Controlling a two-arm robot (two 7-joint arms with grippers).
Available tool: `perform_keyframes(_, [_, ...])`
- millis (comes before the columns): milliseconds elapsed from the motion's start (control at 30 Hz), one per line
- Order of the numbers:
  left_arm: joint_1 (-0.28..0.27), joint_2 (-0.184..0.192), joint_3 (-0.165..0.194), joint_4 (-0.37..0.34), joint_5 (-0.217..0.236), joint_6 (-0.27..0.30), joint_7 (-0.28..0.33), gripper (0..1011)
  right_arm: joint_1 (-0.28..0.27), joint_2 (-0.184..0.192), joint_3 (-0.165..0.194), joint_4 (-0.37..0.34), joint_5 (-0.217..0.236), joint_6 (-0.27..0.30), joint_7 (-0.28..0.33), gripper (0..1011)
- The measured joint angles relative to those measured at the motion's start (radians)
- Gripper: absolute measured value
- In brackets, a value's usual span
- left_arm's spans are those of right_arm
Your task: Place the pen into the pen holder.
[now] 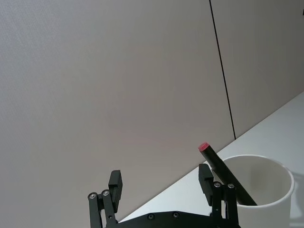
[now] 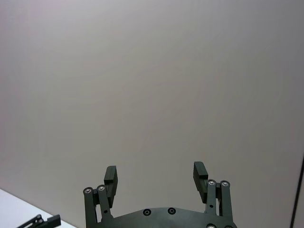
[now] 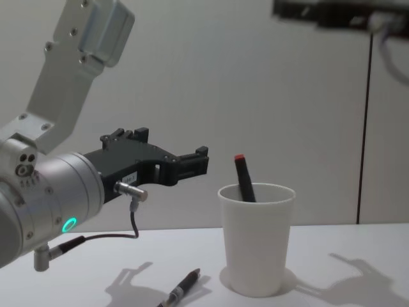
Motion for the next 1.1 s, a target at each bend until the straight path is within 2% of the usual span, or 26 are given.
perform_keyframes(167, [0.000,0.000,0.000,0.000,0.000,0.000,0.000,1001,0.003,0.052,0.054,-0.068,0.089,0.048,0.017,1002])
perform_keyframes(433, [0.000,0.000,0.000,0.000,0.000,0.000,0.000,1001,0.005,0.092,0.095,-0.120,0.157,0.084,0.032,1001])
perform_keyframes(700, [0.000,0.000,0.000,0.000,0.000,0.000,0.000,1001,0.006,0.114,0.117,-0.148,0.195,0.106,0.040,1002])
perform_keyframes(1100, [0.000,0.000,0.000,0.000,0.000,0.000,0.000,1001,0.007,0.128,0.132,-0.167,0.220,0.118,0.045,1001])
